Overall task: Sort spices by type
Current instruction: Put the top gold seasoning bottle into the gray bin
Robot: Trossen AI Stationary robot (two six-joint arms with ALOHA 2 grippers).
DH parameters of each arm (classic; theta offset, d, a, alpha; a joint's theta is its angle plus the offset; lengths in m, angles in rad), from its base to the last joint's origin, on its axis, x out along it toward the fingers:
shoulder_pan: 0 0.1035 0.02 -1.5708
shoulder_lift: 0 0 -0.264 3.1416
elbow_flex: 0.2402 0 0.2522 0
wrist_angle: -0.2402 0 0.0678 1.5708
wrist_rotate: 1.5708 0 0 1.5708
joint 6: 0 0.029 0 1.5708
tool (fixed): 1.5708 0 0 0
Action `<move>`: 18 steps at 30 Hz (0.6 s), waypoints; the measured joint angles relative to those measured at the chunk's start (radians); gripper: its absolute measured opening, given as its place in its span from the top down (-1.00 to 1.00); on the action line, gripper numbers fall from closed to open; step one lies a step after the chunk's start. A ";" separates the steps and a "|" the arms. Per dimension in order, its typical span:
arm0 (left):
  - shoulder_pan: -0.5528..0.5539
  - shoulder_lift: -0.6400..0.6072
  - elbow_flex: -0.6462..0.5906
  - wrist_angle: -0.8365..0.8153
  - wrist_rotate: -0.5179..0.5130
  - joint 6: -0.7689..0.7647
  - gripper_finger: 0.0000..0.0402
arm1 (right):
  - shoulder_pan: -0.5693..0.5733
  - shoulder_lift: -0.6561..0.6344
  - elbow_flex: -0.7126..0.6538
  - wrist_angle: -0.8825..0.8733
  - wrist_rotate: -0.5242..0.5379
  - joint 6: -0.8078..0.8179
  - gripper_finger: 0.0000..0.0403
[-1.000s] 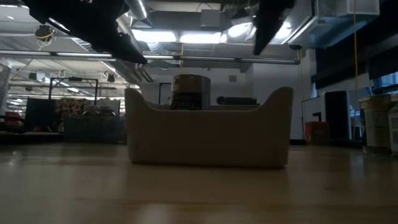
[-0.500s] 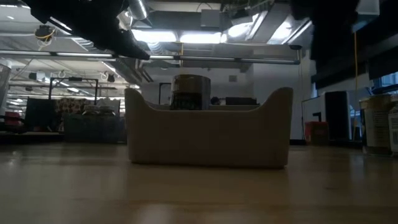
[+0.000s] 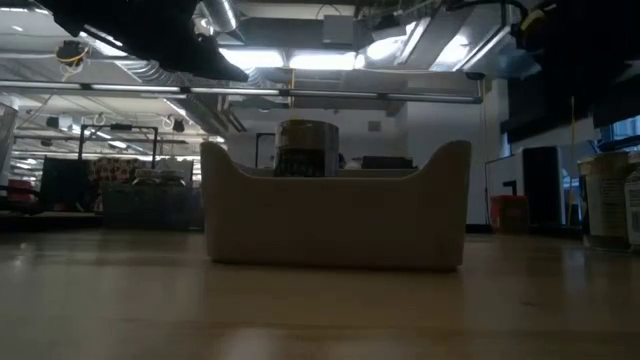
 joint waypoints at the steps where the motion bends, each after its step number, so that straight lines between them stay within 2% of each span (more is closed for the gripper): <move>1: 0.000 0.000 0.000 0.002 0.000 0.001 -0.19 | 0.000 0.000 0.000 0.004 0.000 -0.001 -0.64; 10: 0.000 0.000 0.000 -0.010 0.000 -0.020 -0.19 | 0.000 0.001 0.000 0.030 0.014 0.002 -0.64; 18: 0.000 0.000 0.000 -0.016 0.000 -0.025 -0.19 | 0.000 0.001 0.000 -0.026 -0.018 0.064 -0.64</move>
